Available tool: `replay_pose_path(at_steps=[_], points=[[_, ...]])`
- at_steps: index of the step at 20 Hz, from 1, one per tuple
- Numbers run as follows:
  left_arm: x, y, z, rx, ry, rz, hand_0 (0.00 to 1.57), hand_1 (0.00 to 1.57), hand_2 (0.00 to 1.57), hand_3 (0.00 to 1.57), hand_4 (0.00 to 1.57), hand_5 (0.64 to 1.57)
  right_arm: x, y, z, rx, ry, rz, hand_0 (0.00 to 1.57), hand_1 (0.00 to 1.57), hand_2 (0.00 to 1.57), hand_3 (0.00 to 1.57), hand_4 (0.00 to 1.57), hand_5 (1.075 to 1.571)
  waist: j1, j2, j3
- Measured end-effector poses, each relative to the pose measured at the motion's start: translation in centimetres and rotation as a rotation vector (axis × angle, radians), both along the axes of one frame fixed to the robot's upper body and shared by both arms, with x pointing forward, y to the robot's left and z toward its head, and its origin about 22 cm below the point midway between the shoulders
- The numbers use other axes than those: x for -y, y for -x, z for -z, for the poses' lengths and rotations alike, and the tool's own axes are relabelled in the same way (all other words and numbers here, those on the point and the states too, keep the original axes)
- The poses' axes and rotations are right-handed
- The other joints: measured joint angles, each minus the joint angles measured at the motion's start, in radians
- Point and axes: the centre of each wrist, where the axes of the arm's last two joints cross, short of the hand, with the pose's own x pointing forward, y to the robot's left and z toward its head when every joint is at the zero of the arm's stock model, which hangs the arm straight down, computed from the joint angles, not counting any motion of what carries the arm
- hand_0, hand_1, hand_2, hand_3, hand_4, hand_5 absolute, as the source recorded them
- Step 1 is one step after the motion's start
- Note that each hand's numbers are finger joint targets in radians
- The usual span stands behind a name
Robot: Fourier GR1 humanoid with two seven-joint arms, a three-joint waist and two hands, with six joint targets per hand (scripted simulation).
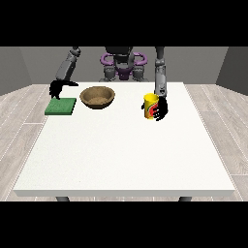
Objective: Pick the cup and pour the ball into the bowl, then pick the bowl and place it on the pad
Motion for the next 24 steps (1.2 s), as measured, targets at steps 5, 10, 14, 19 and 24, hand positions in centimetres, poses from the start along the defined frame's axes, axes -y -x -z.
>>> replay_pose_path(at_steps=[5,10,14,19,24], points=[[-0.9,1.0,-0.4,0.035,-0.017,-0.107,1.39,1.39,1.57,1.57,1.23,1.532,1.3,-0.4,-1.6,0.016,0.012,-0.002,0.00,0.00,0.23,0.00,0.18,1.552,-0.032,0.025,0.0065],[-0.7,0.1,-1.7,-0.045,-0.152,-0.209,1.40,1.40,1.57,1.57,1.25,1.531,0.4,-1.5,-1.6,-0.047,0.021,-0.039,0.00,0.00,0.24,0.00,0.26,1.552,-0.075,-0.026,-0.0074],[0.5,-0.3,-1.9,-0.145,-0.323,-0.264,1.41,1.41,1.57,1.57,1.24,1.552,-0.5,-2.2,-0.6,-0.121,0.014,-0.055,0.00,0.00,0.31,0.25,0.28,1.552,-0.081,-0.116,-0.0132],[2.5,-0.1,-0.5,-0.252,-0.568,-0.303,1.43,1.43,1.57,1.57,1.18,1.568,-1.5,-2.9,0.5,-0.205,0.008,-0.048,0.00,0.00,0.18,0.14,0.34,1.550,-0.066,-0.215,-0.0155],[4.5,0.1,0.9,-0.321,-0.842,-0.310,1.35,1.35,1.57,1.57,0.94,1.548,-1.2,-2.6,2.1,-0.293,0.001,-0.021,0.00,0.00,0.23,0.21,0.38,1.549,-0.038,-0.311,-0.0148]])
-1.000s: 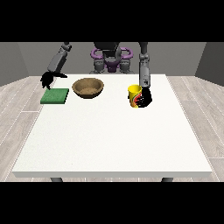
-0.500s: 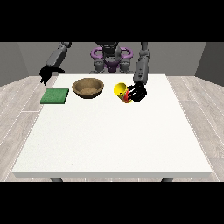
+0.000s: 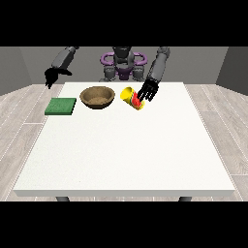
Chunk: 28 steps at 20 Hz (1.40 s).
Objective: Pick the cup and pour the ball into the bowl, then pick the bowl and place it on the pad
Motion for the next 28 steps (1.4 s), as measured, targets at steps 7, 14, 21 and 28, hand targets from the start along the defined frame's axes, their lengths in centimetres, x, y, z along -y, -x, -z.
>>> replay_pose_path(at_steps=[7,14,21,28], points=[[7.9,-0.6,-1.3,-0.118,-0.252,0.100,1.27,1.27,1.57,1.54,0.88,1.533,2.3,3.1,4.4,-0.128,-0.020,0.119,0.00,0.00,0.30,0.22,0.39,1.543,0.131,-0.131,-0.0016],[15.9,0.1,-4.1,-0.163,-0.425,0.190,0.27,0.27,1.57,1.43,0.86,1.522,6.3,6.2,6.0,-0.154,-0.031,0.212,0.00,0.00,0.20,0.34,0.40,1.537,0.217,-0.155,-0.0040],[19.9,1.0,-6.6,-0.141,-0.603,0.222,0.00,0.00,1.57,1.57,0.51,1.522,7.4,7.9,7.1,-0.180,-0.032,0.255,0.00,0.00,0.26,0.35,0.40,1.536,0.250,-0.170,-0.0048],[22.4,2.7,-8.7,-0.090,-0.722,0.262,0.00,0.00,1.57,1.57,0.57,1.527,8.6,9.0,7.4,-0.186,-0.029,0.294,0.00,0.00,0.14,0.27,0.42,1.530,0.278,-0.166,-0.0050]])
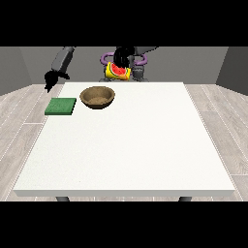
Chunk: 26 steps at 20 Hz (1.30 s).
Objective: Pick the cup and pour the ball into the bowl, then pick the bowl and place it on the pad
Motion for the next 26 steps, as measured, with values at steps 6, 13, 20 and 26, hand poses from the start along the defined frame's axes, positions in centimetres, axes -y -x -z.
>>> replay_pose_path(at_steps=[6,13,20,26], points=[[0.5,0.5,0.4,0.013,-0.158,0.025,0.75,0.75,1.57,1.57,1.09,1.553,-0.8,-0.7,-0.2,0.004,0.000,-0.030,0.00,0.00,0.12,0.24,0.42,1.528,-0.027,0.003,-0.0004],[0.6,0.1,-1.3,0.040,-0.290,0.061,1.36,1.36,1.57,1.57,1.06,1.557,0.2,-0.8,-1.0,0.010,0.001,-0.033,0.00,0.00,0.29,0.37,0.52,1.534,-0.031,0.007,-0.0004],[-3.0,-0.7,-2.6,0.002,-0.107,0.018,0.00,0.00,1.57,1.57,0.75,1.514,1.8,2.0,0.1,-0.062,-0.006,-0.005,0.00,0.00,0.16,0.28,0.69,1.548,0.007,-0.022,-0.0015],[-10.8,-1.4,0.3,-0.096,0.227,-0.042,1.51,1.51,1.45,1.16,1.32,1.569,2.5,3.2,0.3,-0.080,-0.027,0.032,0.00,0.00,0.37,0.37,0.70,1.564,0.084,0.029,-0.0046]])
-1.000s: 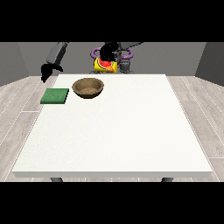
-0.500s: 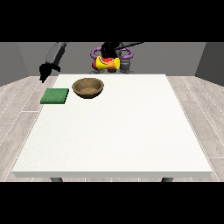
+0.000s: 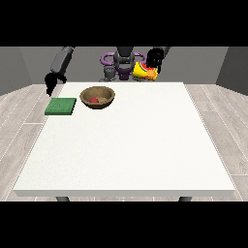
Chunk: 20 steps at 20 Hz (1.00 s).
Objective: Pick the cup and pour the ball into the bowl, then pick the bowl and place it on the pad
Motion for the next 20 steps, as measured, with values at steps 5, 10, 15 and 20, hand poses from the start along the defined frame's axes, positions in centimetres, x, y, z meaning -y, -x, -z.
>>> replay_pose_path(at_steps=[5,10,15,20], points=[[-3.3,2.1,5.0,-0.102,0.343,0.033,1.29,1.29,1.11,0.78,1.43,1.571,-0.1,-1.4,-1.0,0.080,-0.010,0.048,0.00,0.00,0.37,0.19,0.69,1.549,0.092,0.115,-0.0056],[-7.5,2.9,6.7,-0.047,0.615,0.106,1.10,1.10,1.02,0.72,1.34,1.555,0.2,-2.5,-2.4,0.166,-0.028,0.092,0.00,0.00,0.39,0.29,0.67,1.547,0.157,0.233,-0.0046],[-9.3,2.6,7.9,-0.110,0.894,0.198,0.00,0.00,0.00,0.00,0.00,0.654,0.4,-4.0,-4.2,0.269,-0.040,0.111,0.00,0.00,0.29,0.00,0.00,1.548,0.169,0.322,-0.0127],[-11.2,1.9,8.7,-0.137,1.052,0.258,0.00,0.00,0.00,0.00,0.00,0.648,-0.6,-6.2,-6.2,0.339,-0.031,0.072,0.00,0.00,0.00,0.00,0.00,1.571,0.122,0.370,-0.0124]])
